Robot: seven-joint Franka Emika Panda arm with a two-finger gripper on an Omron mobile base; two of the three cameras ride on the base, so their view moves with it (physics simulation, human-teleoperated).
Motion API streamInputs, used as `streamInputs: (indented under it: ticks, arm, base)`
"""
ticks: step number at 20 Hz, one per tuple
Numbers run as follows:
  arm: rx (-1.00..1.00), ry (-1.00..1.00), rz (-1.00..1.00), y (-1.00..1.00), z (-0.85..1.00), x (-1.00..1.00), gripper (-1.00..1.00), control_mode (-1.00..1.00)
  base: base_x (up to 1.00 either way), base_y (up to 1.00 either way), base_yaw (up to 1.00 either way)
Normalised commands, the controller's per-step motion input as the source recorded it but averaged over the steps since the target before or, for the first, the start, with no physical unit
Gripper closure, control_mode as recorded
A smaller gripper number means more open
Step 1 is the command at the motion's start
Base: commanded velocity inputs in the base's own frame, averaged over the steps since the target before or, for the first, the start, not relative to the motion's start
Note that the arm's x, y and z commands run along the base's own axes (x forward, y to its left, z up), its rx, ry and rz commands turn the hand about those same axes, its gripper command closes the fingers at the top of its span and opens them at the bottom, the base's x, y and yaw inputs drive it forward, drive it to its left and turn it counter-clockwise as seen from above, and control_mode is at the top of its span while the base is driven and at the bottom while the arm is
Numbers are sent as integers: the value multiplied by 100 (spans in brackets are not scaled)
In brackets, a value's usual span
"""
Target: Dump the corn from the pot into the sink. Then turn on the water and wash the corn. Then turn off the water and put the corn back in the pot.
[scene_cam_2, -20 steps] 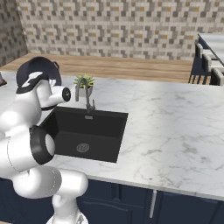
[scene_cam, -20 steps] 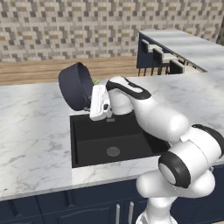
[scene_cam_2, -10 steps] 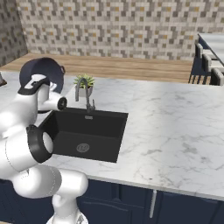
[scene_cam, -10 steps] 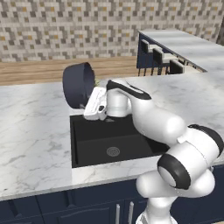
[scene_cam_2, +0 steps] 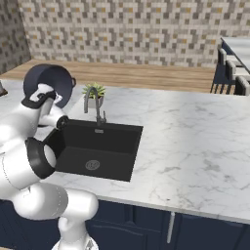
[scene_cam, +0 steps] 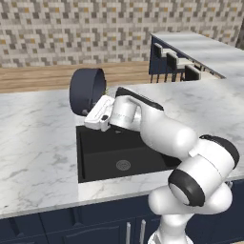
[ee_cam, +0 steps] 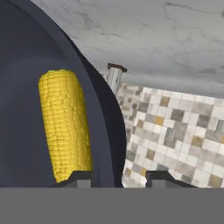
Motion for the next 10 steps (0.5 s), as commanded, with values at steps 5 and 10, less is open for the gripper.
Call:
streamInputs:
  ticks: [5,10]
  arm:
    - [18,-2,0,0,2,14,100,-100]
    - [19,-1,0,0,23,2,100,-100]
  base:
    - [0,0,0]
    - [0,0,0]
